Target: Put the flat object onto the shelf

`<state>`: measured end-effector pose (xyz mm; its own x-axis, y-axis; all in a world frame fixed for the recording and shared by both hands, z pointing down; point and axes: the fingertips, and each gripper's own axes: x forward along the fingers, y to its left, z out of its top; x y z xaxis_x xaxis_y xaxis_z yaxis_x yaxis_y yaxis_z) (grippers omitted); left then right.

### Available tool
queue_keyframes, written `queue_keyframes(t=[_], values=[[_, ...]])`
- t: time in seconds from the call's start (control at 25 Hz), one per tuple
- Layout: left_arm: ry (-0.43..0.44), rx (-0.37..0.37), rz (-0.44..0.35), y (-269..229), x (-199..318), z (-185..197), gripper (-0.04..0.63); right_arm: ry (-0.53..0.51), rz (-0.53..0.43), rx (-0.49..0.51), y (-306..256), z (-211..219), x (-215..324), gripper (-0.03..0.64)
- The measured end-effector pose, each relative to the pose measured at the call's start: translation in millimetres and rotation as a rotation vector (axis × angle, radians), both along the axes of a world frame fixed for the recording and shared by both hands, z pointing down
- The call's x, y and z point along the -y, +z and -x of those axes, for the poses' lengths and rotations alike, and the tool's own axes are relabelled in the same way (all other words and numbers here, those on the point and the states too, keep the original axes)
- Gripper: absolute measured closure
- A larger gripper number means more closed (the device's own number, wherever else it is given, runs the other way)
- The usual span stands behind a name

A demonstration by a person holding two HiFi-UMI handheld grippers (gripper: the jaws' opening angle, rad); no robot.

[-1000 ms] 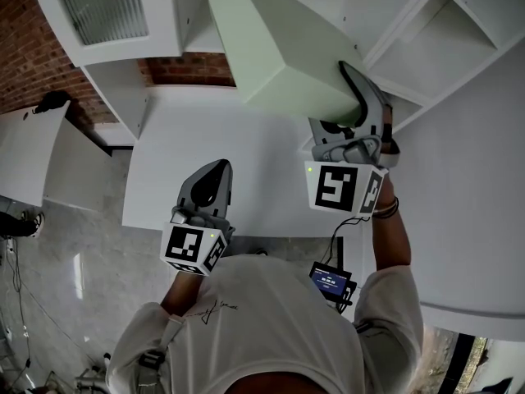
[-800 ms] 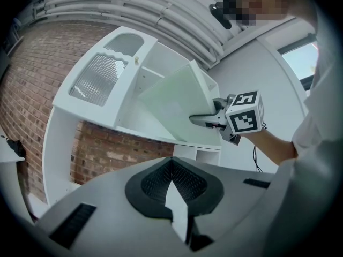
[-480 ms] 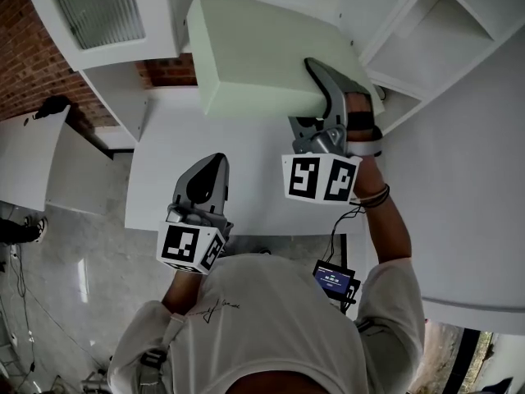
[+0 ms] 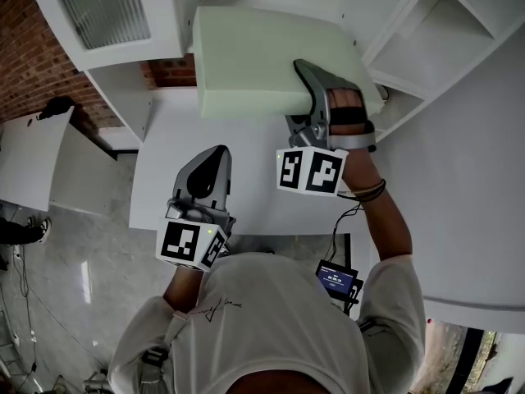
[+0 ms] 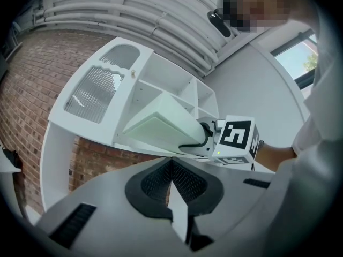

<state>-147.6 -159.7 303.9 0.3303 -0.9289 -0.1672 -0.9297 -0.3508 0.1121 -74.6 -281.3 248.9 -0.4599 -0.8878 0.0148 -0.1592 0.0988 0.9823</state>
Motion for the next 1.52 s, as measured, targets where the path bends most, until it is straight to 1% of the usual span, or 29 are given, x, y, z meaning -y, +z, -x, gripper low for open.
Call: queue_keyframes(t=[0.32, 0.64, 0.84, 1.16, 1.32, 1.52], values=[[0.019, 0.016, -0.067, -27.4, 3.9, -1.7, 0.581, 0.042, -0.016, -0.081, 14.7, 4.7, 6.9, 0.339], [0.049, 0.031, -0.094, -39.3, 16.1, -6.6, 0.581, 0.062, -0.026, -0.112, 21.6, 10.5, 10.4, 0.339], [0.080, 0.051, -0.117, -47.5, 27.6, -18.1, 0.582, 0.080, -0.029, -0.120, 23.1, 11.5, 15.6, 0.341], [0.152, 0.087, -0.113, -48.4, 53.3, -33.3, 0.581, 0.088, -0.046, -0.125, 27.3, 15.4, 22.5, 0.341], [0.183, 0.078, -0.118, -46.0, 58.8, -39.5, 0.581, 0.090, -0.051, -0.126, 27.6, 15.2, 25.0, 0.341], [0.186, 0.063, -0.120, -45.5, 63.7, -42.1, 0.582, 0.078, -0.064, -0.124, 28.6, 16.3, 28.4, 0.334]])
